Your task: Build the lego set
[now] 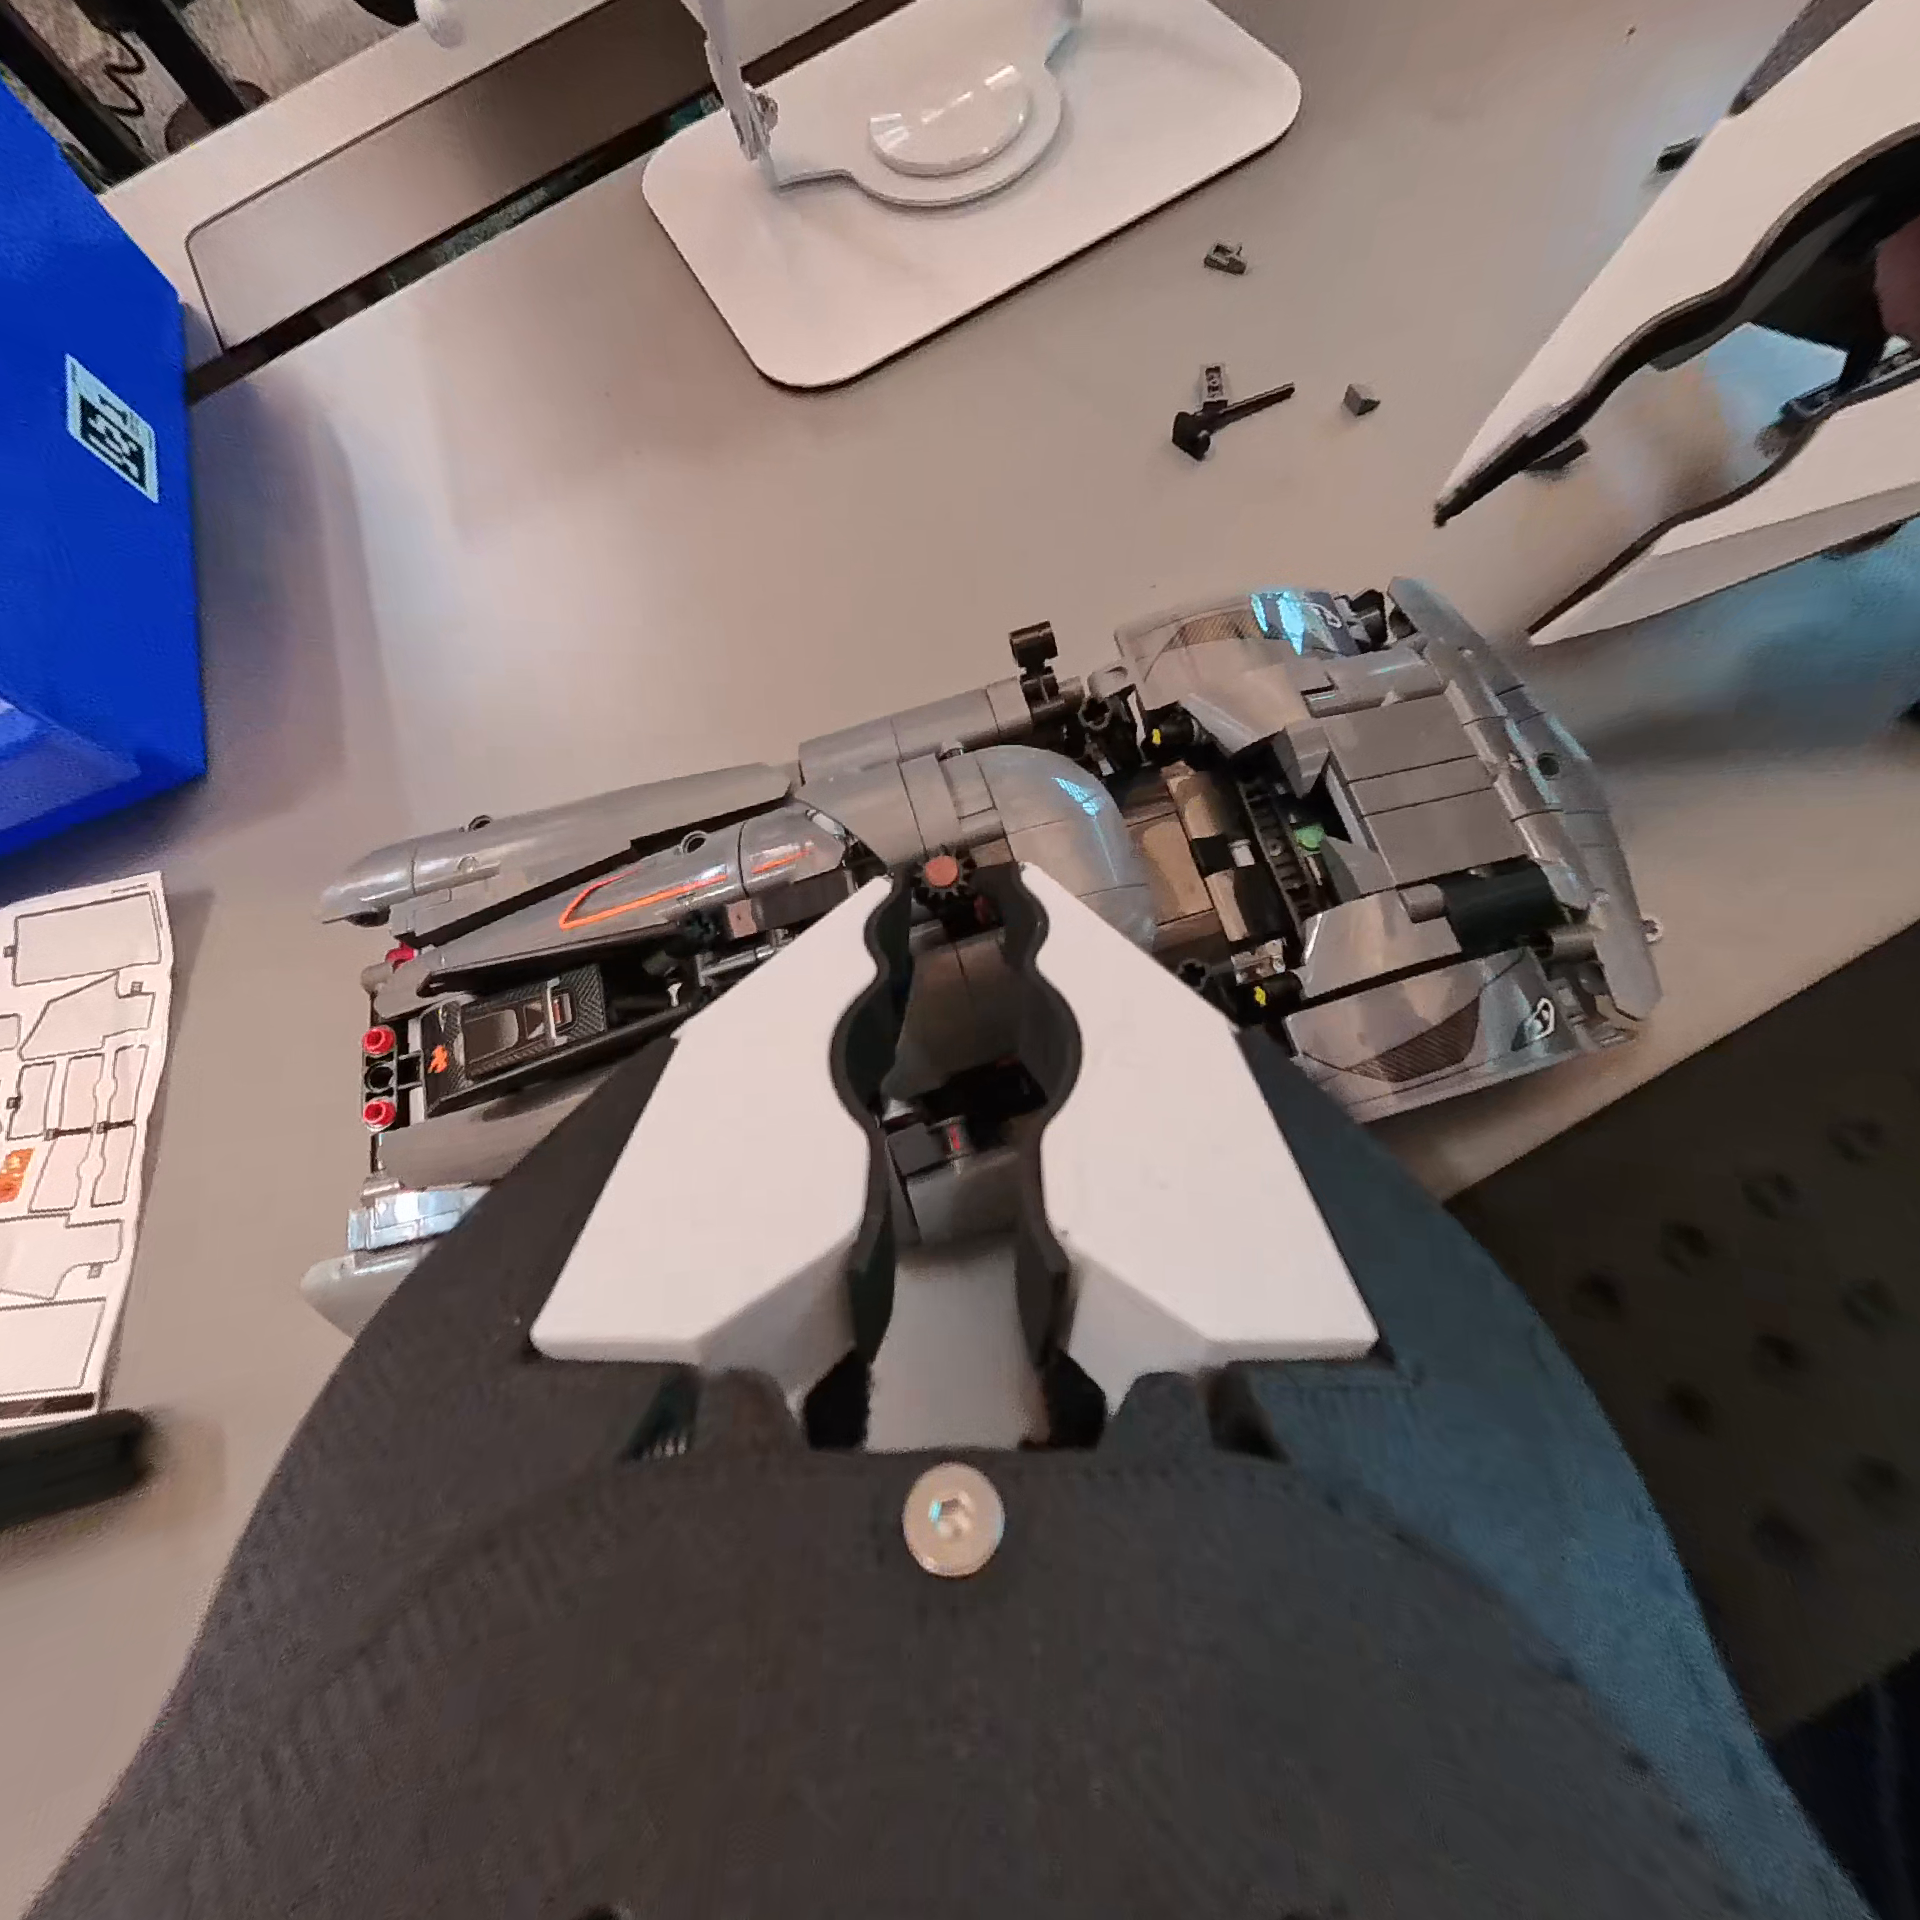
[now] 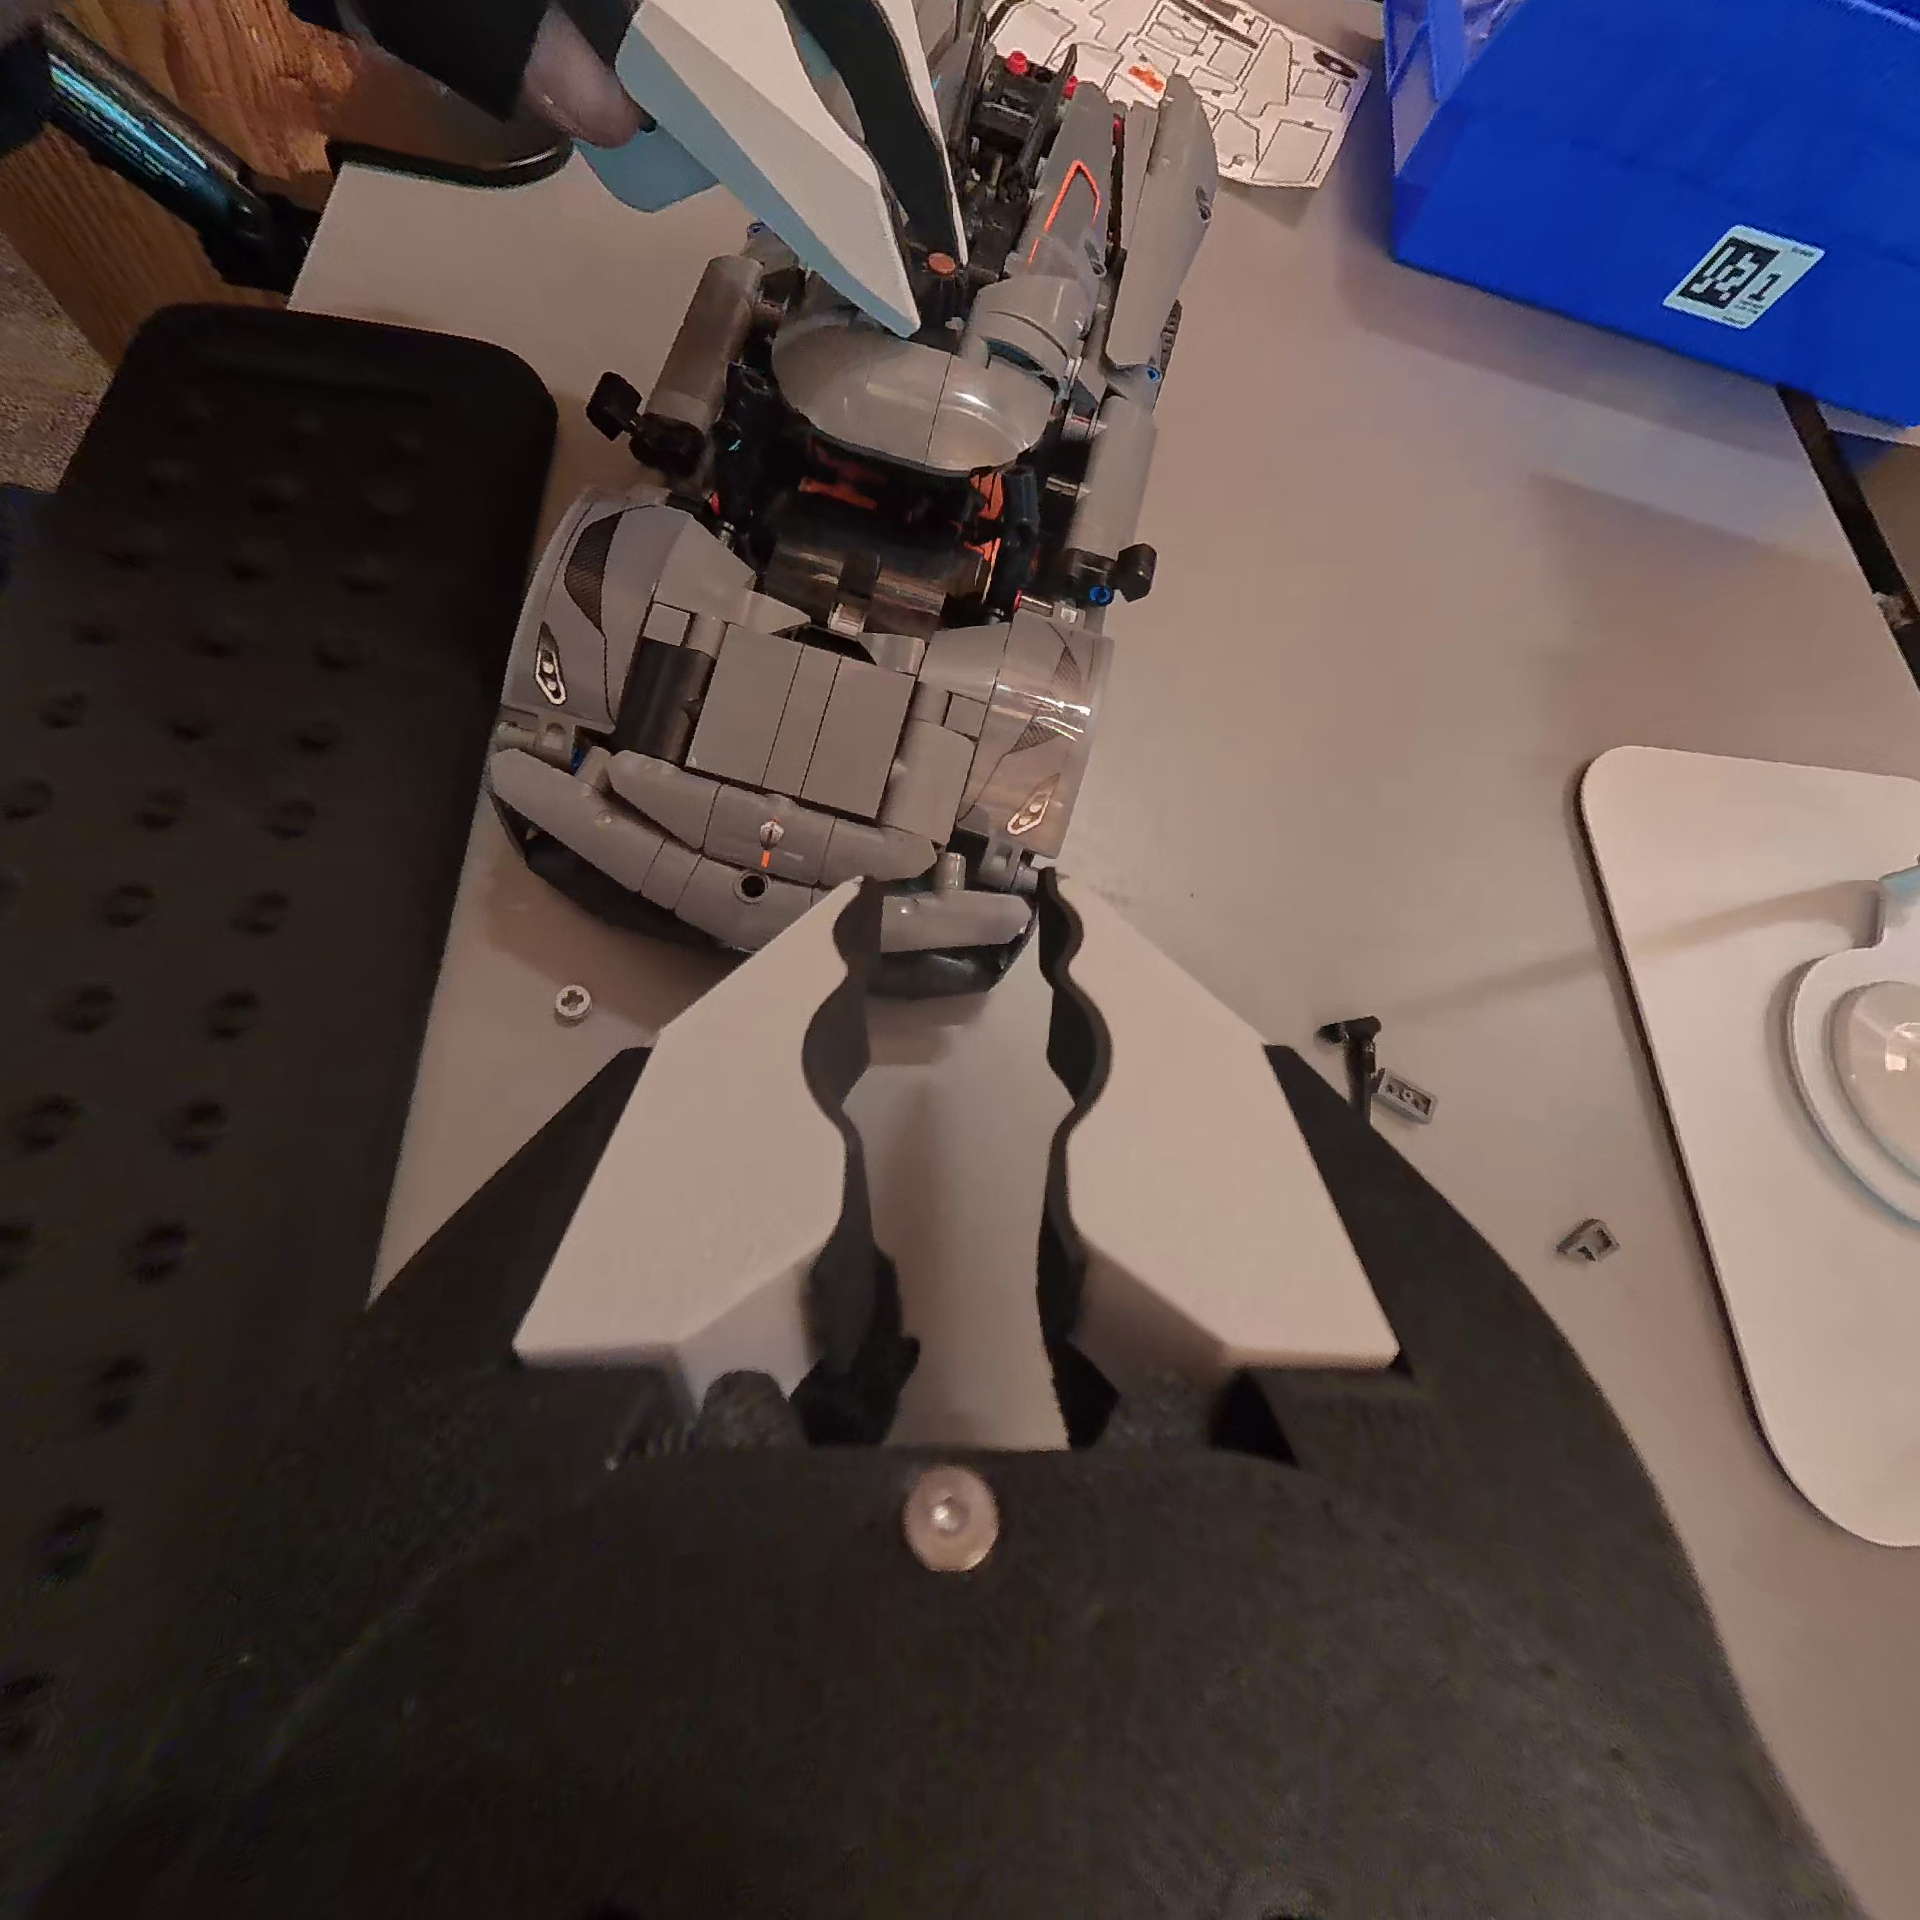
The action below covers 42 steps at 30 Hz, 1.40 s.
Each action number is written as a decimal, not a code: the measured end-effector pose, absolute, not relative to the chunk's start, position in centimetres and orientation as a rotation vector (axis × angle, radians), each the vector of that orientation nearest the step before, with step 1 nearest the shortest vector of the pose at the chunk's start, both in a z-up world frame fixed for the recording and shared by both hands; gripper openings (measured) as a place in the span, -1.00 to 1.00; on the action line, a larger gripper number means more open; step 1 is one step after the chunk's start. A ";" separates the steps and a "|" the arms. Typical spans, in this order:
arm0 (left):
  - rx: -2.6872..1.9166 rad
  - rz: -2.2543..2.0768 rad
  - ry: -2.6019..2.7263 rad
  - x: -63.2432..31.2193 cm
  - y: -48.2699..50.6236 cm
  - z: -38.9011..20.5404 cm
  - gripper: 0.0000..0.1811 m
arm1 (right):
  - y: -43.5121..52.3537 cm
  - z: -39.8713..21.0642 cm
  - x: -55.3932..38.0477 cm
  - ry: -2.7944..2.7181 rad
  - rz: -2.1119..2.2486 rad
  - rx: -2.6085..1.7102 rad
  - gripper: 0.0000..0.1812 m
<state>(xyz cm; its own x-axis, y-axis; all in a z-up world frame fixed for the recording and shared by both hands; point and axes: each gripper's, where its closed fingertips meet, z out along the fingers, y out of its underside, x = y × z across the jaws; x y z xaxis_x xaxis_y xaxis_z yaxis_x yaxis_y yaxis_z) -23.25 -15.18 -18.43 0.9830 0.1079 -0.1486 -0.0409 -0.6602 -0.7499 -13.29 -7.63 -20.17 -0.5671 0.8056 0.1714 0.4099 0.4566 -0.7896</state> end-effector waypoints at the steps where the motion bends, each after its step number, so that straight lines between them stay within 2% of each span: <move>1: -2.289 0.232 -0.036 -23.2 -15.2 -18.4 -0.83 | -7.6 -20.1 -13.2 -2.172 0.972 -1.011 -0.69; 30: -2.482 0.100 0.812 -23.9 -16.0 -18.6 -0.88 | -7.2 -20.8 -12.1 -2.188 0.950 -0.995 -0.71; 42: -2.365 -0.033 0.801 -24.1 -16.0 -18.3 -0.83 | -7.1 -21.0 -12.0 -2.196 0.952 -0.999 -0.71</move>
